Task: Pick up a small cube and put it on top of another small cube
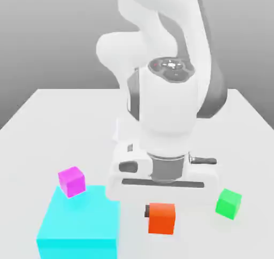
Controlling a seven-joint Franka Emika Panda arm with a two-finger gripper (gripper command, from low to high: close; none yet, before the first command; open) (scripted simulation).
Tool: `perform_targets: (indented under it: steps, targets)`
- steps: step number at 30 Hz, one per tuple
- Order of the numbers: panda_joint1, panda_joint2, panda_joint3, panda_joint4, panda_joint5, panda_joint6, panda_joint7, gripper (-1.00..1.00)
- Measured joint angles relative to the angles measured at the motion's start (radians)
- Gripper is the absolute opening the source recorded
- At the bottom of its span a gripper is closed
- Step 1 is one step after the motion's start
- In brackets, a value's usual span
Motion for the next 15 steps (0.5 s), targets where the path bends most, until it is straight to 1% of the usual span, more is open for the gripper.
perform_targets:
  steps: [9,11,14,15]
  targets:
    - [-0.218,-0.327,-0.107,-0.200,-0.003,-0.122,0.296,-1.00]
    - [-0.237,-0.311,-0.119,-0.227,-0.001,-0.078,0.319,-1.00]
    - [-0.239,-0.221,-0.125,-0.255,0.011,0.040,0.317,-1.00]
    - [-0.238,-0.199,-0.126,-0.261,0.014,0.067,0.315,1.00]
